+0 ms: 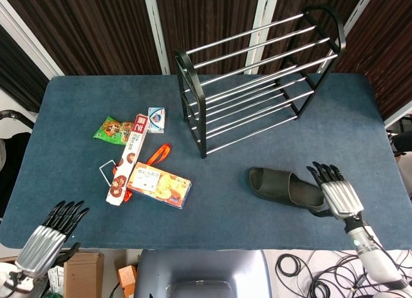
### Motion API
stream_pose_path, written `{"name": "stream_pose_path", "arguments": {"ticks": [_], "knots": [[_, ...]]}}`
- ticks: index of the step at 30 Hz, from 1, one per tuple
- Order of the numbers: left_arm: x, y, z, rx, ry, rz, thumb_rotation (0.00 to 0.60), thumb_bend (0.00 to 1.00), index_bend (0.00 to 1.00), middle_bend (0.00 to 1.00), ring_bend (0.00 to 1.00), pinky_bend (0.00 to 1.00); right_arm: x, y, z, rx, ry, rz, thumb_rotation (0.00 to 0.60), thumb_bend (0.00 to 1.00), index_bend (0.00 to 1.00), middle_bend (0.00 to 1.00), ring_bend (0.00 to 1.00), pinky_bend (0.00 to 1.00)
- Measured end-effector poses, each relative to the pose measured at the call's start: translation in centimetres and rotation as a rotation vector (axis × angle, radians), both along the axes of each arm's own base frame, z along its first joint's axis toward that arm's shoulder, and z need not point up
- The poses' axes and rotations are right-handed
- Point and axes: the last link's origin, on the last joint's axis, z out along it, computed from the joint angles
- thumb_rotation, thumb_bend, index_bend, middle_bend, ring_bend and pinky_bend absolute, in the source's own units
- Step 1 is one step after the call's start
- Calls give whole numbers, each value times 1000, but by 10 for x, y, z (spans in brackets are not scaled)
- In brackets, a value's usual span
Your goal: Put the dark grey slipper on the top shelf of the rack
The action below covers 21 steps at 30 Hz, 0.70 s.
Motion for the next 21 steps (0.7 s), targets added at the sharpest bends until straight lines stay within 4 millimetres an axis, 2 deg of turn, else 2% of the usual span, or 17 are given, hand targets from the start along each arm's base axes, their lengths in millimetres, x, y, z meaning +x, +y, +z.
{"name": "stream_pose_path", "arguments": {"ticks": [1,4,8,12,21], "knots": [[-6,-10,0,8,9,1,600,334,0,0,0,31,-11,1,2,4,10,-35,561,36,0,0,0,0],[-16,-23,-5,29,14,-21,600,335,0,0,0,28,-37,-1,2,11,40,-113,553,30,0,0,0,0],[-24,-32,-10,75,12,-42,600,334,0,0,0,20,-59,-6,-9,46,38,-198,549,29,0,0,0,0],[-31,-36,-13,91,-18,-29,600,335,0,0,0,20,-64,-16,-24,71,18,-229,544,29,0,0,0,0],[-36,-32,-12,90,-44,-12,600,335,0,0,0,19,-53,-36,-48,101,-35,-237,538,29,0,0,0,0]]}}
